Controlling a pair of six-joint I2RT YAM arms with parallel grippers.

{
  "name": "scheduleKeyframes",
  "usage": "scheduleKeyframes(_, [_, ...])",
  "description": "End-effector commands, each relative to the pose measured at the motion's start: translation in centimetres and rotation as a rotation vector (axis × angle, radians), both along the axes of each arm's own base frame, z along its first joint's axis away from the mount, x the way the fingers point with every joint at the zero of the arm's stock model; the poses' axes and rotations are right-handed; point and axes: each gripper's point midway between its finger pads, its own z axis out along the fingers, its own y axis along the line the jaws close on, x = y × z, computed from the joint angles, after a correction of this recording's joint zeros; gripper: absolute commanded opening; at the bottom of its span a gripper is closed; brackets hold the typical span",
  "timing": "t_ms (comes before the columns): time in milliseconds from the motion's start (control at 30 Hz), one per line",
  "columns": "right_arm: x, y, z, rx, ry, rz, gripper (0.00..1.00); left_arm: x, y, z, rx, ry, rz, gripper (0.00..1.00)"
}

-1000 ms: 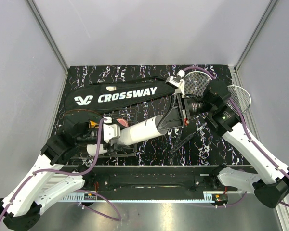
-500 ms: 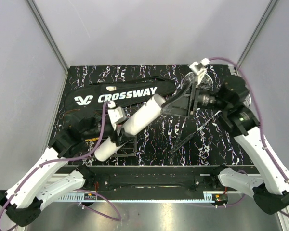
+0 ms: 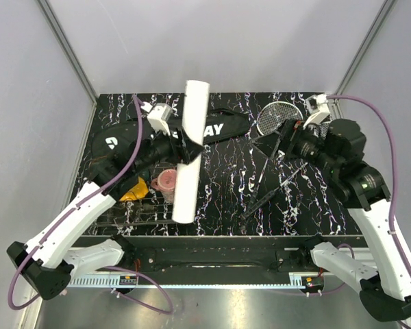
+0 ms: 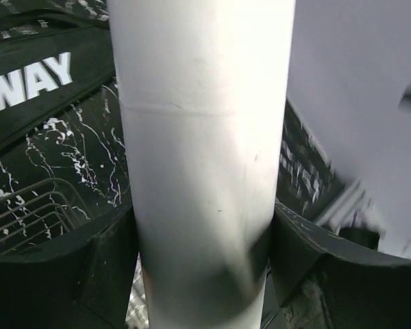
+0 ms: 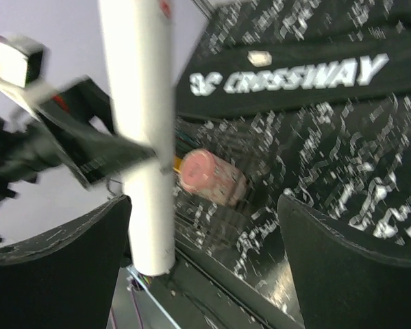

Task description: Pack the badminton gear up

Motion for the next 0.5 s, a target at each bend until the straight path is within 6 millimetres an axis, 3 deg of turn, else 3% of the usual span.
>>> scheduleKeyframes(0, [1.3,-1.2,-5.7,-0.135,0.100,-0.063,0.93,6.2,1.6,7.3,-0.372,0.028,0.370,0.00])
scheduleKeyframes(67, [0.9,-1.9,-6.4,-0.154,0.106,-0.087,0.93,9.4,1.4,6.5,-0.390,0.059,0.455,0.00])
scheduleKeyframes(100, [1.0,-2.3,-6.5,-0.165,0.097,-0.108,0.93,11.1,2.2,7.8,-0.468,0.078,0.554,0.00])
scheduleKeyframes(133, [0.8,-2.5,-6.3,-0.167,0.085,-0.114,0.93,13.4,1.7,5.7,-0.460,0.150,0.627,0.00])
scheduleKeyframes(167, [0.4,-2.8,-6.0,-0.166,0.067,-0.118,0.93,15.1,2.2,5.2,-0.477,0.191,0.692,0.00])
scheduleKeyframes(200, [0.3,-3.2,-5.8,-0.179,0.051,-0.133,0.93,16.3,3.2,6.8,-0.540,0.246,0.798,0.00])
scheduleKeyframes(233, [0.2,-3.4,-5.7,-0.180,0.042,-0.140,0.93,18.9,2.8,3.5,-0.493,0.314,0.897,0.00])
scheduleKeyframes(267, [-0.1,-3.7,-5.6,-0.183,0.034,-0.146,0.94,20.1,3.4,3.2,-0.501,0.338,0.975,0.00])
scheduleKeyframes(300, [-0.1,-3.9,-5.7,-0.192,0.031,-0.153,0.94,21.3,4.3,5.1,-0.555,0.312,1.052,0.00])
scheduleKeyframes(333, [-0.2,-4.0,-5.8,-0.195,0.034,-0.152,0.94,23.2,4.3,3.1,-0.538,0.314,1.114,0.00])
scheduleKeyframes(367, [-0.5,-3.9,-6.0,-0.196,0.038,-0.144,0.94,24.4,5.5,3.9,-0.620,0.284,1.206,0.00])
scheduleKeyframes(467, [-0.7,-3.8,-6.9,-0.206,0.062,-0.131,0.94,27.4,7.4,0.8,-0.683,0.284,1.353,0.00])
